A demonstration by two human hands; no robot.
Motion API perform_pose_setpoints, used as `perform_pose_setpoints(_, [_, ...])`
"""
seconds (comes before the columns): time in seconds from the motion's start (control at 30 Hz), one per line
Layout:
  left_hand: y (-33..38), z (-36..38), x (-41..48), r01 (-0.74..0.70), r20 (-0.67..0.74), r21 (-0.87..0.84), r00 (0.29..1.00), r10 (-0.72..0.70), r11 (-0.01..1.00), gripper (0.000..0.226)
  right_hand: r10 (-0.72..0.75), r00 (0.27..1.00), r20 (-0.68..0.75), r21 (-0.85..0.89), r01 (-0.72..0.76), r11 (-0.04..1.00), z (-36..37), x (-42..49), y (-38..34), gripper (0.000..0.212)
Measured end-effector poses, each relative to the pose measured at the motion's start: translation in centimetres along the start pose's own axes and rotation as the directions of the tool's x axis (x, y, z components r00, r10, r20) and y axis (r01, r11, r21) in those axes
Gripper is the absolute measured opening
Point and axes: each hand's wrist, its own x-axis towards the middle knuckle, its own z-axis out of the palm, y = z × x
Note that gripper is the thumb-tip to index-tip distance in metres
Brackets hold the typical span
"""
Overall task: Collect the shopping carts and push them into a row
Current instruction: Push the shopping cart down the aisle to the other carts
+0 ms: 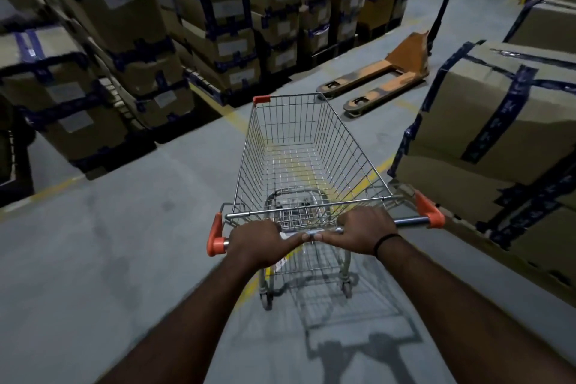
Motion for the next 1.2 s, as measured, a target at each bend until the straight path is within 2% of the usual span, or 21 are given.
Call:
perform_pose_setpoints(0.27, [-2.7,-2.9,11.7,0.106,-0.008,-0.014,0.994,-0.106,0.994,0.091,-0.093,0.995,-0.028,-0.042,0.092,0.995,-0.5,13.7,3.5,0.093])
perform_pose_setpoints(0.43, [-4.0,-4.6,19.8,0.176,-0.047,-0.032,0.983,-0.178,0.984,0.093,-0.150,0.989,-0.013,-0.019,0.150,0.989,-1.2,23.1,6.3,0.083])
perform_pose_setpoints(0.6, [-5.3,-6.5,27.4,0.257,-0.059,-0.047,0.964,-0.259,0.965,0.098,-0.227,0.974,-0.006,-0.016,0.227,0.974,-1.2,32.7,9.0,0.095])
perform_pose_setpoints(0.83, [-7.1,-8.5,35.5,0.353,-0.079,-0.071,0.931,-0.358,0.933,0.097,-0.296,0.954,0.055,-0.007,0.296,0.955,-2.2,43.2,11.0,0.084])
perform_pose_setpoints(1.1, [-9.5,-10.5,43.2,0.436,-0.103,-0.058,0.892,-0.440,0.898,0.095,-0.375,0.927,0.013,-0.045,0.375,0.926,-2.3,53.6,12.1,0.091])
perform_pose_setpoints(1.2, [-10.8,-11.1,46.3,0.455,-0.120,-0.039,0.882,-0.456,0.890,0.095,-0.421,0.907,-0.022,-0.050,0.419,0.906,-2.2,57.9,12.3,0.101])
